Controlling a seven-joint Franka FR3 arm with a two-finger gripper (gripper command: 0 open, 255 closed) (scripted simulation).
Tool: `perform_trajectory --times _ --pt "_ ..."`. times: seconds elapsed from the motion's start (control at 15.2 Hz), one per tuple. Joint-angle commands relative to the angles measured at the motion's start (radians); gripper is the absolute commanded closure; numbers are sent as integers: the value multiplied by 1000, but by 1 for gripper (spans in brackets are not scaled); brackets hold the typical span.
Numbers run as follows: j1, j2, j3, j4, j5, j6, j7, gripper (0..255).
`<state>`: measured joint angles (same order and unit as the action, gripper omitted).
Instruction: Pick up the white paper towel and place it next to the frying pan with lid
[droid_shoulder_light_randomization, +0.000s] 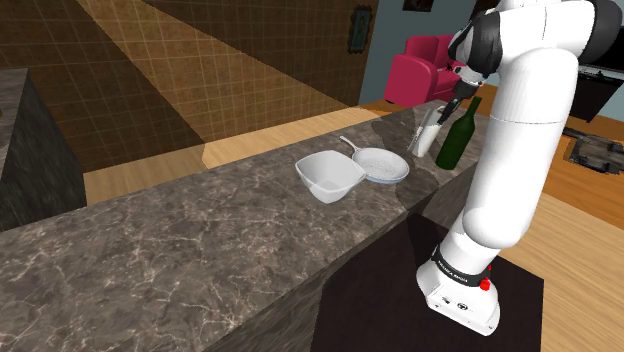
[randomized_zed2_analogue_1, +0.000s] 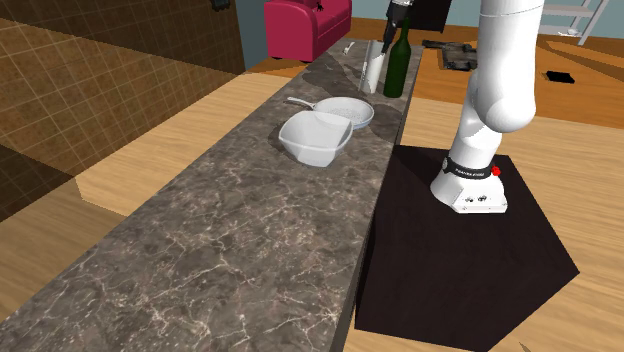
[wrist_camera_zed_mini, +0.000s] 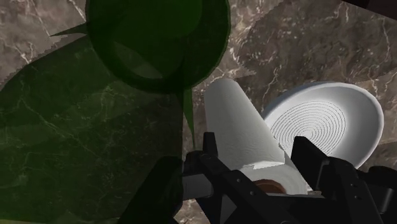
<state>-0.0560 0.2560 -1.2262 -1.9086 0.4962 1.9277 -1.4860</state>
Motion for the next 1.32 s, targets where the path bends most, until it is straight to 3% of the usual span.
perform_trajectory --times 0.0,0.73,0.79,1.12,1.25 --pt "-5 8 7 -20 12 21 -12 255" --pt "-21 29 25 -40 38 46 -35 255" --pt "-21 29 25 -40 38 46 -35 0" --pt "-21 29 25 -40 38 46 -35 0" --pt "-4 -5 -6 -2 -5 -2 -7 0"
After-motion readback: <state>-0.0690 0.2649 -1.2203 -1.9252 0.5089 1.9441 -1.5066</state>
